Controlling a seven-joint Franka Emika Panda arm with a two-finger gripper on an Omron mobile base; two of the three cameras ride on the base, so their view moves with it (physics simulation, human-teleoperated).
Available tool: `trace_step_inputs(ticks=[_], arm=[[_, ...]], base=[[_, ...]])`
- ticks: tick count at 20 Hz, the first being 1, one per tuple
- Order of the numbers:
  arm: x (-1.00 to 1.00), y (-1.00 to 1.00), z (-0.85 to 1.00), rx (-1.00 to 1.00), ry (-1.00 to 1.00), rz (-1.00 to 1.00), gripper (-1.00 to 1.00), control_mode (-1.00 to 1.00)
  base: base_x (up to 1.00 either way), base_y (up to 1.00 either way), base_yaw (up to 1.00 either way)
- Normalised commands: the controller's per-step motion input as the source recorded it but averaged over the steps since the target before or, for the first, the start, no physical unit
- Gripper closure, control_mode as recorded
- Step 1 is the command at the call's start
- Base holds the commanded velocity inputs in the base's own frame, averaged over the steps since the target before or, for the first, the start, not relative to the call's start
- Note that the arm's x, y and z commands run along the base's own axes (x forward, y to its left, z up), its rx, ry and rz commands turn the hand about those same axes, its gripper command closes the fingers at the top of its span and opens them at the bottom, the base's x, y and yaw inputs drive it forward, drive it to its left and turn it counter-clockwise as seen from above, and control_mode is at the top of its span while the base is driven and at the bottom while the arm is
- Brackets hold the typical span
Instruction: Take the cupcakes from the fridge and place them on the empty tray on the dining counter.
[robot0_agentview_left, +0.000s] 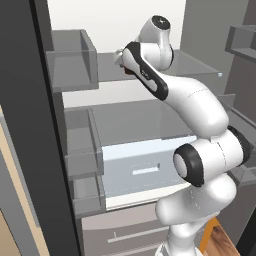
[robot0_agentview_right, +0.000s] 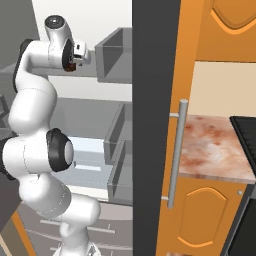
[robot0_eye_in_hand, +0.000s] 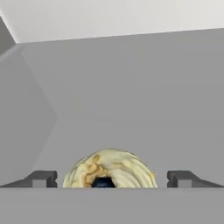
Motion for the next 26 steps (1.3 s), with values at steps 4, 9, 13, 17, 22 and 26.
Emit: trace_step_inputs(ticks=[4,9,13,17,22,26], arm=[[0.01,0.11,-0.32,0.0,0.11,0.0,-1.0,-1.0],[0.07,0.32,-0.57,0.0,0.11,0.0,1.0,-1.0],[0.1,0.23,-0.6,0.0,0.01,0.0,1.0,-1.0],[0.01,0.21,-0.54,0.0,-0.06,0.04,1.0,-1.0],[-0.16,0.01,-0.11,0.0,-0.3,0.06,1.0,-1.0],[-0.04,0.0,0.16,0.01,-0.35,0.05,1.0,-1.0]], base=[[0.0,0.0,0.0],[0.0,0.0,0.0],[0.0,0.0,0.0],[0.0,0.0,0.0],[0.0,0.0,0.0],[0.0,0.0,0.0]])
